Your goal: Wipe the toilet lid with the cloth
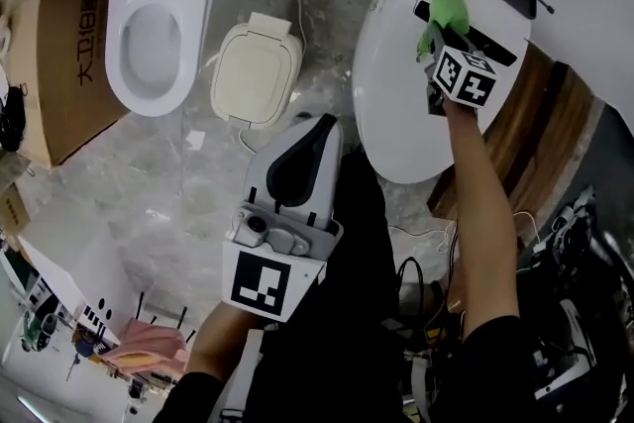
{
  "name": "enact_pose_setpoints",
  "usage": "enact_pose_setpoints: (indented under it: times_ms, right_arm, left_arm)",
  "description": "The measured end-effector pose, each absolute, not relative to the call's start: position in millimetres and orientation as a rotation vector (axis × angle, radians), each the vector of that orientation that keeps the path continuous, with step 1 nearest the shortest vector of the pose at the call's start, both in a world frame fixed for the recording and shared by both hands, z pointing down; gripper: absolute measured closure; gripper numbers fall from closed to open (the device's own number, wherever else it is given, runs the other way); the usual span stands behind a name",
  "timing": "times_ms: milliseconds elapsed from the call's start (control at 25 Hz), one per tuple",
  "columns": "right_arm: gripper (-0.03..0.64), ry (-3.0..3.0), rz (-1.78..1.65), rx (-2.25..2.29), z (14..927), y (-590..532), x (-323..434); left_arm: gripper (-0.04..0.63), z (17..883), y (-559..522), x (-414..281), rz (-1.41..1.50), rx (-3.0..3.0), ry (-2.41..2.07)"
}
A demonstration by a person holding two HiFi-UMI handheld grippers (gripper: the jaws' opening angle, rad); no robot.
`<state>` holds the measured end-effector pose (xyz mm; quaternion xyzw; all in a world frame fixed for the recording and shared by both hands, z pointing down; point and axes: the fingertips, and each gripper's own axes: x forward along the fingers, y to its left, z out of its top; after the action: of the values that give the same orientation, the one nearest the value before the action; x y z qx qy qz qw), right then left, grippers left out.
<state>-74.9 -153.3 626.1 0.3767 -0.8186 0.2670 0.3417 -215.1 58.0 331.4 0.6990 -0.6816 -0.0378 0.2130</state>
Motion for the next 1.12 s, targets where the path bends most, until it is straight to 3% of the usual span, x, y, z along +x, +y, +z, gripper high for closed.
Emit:
enact_pose_setpoints:
  times_ms: [440, 1120]
  right_arm:
    - [0.549, -1.94, 0.512, 0.839, 655, -189, -112]
    - [0.549, -1.683, -0.114, 0.391, 686, -149, -129]
  left_arm:
    - [0.597, 344, 55, -225, -0.093, 1.88, -1.913]
    - [0.597, 348, 63, -233, -0.103, 1.869, -1.92]
